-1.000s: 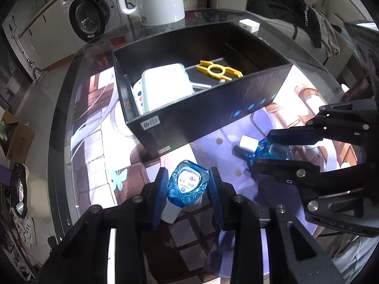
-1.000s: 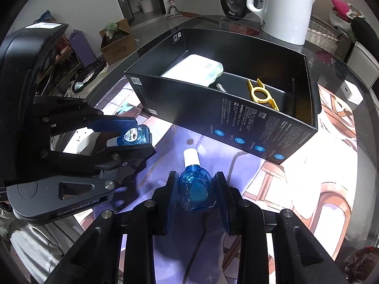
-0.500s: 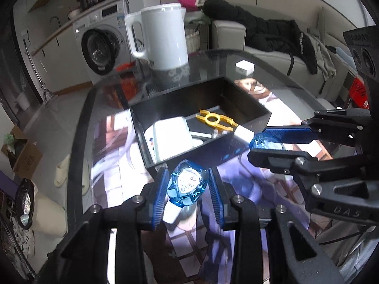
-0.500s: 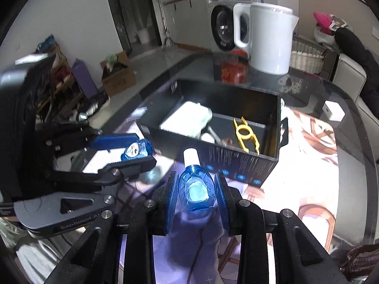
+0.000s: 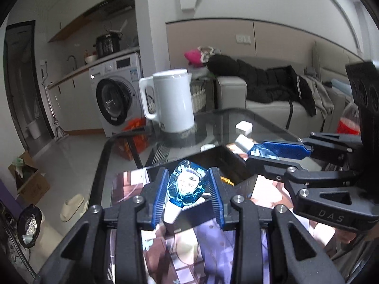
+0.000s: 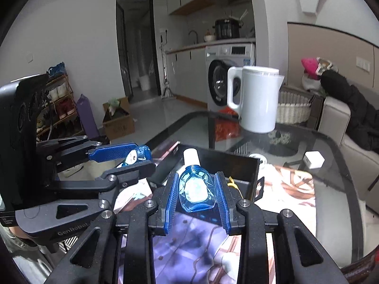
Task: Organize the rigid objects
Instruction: 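Lift the blue bottle with the left tool while the right tool lifts the white-capped bottle, then lower the blue bottle into the box with the left tool while the right tool drops its bottle in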
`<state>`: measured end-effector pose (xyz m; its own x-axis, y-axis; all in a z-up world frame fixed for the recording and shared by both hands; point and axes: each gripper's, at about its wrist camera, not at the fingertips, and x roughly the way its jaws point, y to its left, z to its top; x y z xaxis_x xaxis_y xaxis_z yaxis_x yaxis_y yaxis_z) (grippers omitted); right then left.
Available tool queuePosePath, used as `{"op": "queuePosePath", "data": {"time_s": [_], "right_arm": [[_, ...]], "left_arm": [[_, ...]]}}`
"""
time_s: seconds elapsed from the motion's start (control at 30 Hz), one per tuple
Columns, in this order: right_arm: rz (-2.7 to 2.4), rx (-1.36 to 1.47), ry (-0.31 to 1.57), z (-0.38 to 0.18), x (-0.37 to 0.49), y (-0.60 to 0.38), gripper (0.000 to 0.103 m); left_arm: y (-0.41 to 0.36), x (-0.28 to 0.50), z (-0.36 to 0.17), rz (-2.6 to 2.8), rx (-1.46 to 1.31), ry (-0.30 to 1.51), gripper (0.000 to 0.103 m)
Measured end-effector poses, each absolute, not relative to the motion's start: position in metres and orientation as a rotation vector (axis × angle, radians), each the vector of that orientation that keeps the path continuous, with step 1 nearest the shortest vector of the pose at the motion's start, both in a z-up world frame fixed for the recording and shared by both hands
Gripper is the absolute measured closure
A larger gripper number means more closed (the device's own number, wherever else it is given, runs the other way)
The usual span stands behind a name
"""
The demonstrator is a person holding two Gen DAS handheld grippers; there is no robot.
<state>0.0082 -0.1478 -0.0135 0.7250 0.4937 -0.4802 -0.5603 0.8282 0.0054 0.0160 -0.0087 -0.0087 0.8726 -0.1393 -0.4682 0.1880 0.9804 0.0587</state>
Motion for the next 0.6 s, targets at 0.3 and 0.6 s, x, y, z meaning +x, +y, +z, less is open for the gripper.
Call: {"op": "queuePosePath", "data": {"time_s": [0.3, 0.6], "right_arm": [[0.553, -0.087, 0.313, 0.004, -0.007, -0.162, 0.072], [0.58, -0.127, 0.267, 0.009, -0.018, -0.156, 0.072]], "left_arm": [[0.006, 0.009, 0.007, -0.119, 0.039, 0.373, 0.07], [0.001, 0.009, 0.01, -0.116, 0.031, 0.356, 0.07]]}}
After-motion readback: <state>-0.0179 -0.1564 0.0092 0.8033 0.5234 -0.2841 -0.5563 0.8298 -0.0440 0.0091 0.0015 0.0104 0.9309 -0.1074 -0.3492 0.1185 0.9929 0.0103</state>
